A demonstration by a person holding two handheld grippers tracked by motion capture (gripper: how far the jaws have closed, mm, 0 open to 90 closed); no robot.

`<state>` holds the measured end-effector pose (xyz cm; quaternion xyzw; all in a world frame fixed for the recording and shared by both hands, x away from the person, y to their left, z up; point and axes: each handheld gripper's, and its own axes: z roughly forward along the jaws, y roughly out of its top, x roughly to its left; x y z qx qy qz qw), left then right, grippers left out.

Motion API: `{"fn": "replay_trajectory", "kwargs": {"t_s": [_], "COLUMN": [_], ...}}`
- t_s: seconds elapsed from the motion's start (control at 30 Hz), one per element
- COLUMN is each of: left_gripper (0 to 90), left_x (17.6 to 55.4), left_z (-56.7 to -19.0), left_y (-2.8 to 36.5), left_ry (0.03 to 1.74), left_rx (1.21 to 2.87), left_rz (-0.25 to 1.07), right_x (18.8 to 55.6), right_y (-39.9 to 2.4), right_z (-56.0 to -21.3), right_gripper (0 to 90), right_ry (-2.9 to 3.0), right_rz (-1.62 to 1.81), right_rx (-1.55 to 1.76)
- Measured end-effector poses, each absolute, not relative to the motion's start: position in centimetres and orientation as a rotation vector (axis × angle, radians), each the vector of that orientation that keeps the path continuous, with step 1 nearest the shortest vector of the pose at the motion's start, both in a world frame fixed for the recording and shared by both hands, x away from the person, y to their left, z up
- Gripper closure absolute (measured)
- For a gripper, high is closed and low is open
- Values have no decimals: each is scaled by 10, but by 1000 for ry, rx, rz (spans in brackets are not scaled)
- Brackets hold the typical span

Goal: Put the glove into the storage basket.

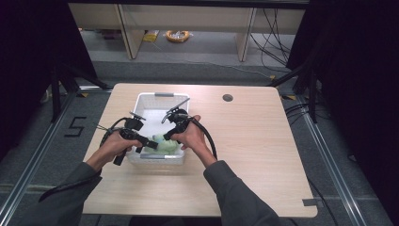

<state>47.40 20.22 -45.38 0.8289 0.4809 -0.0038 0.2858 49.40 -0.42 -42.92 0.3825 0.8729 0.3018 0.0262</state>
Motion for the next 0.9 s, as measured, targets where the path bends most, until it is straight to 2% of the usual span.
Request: {"fn": "replay_trajectory", "kwargs": {"t_s": [0.37,0.9], "left_gripper": [305,280], "left_x": [467,434], "left_z": [-435,-413], "left_y": [203,189], "left_ry": [1290,1169], "left_rx": [2129,2057], "left_rz": [42,35], "right_x": [484,466], "right_y": [-22,-56], "right_z": [-411,-396], "right_gripper": [403,384], "right_ry": [2681,2628], "right_rz": [1023,1130], "right_rx": [1184,1174]}}
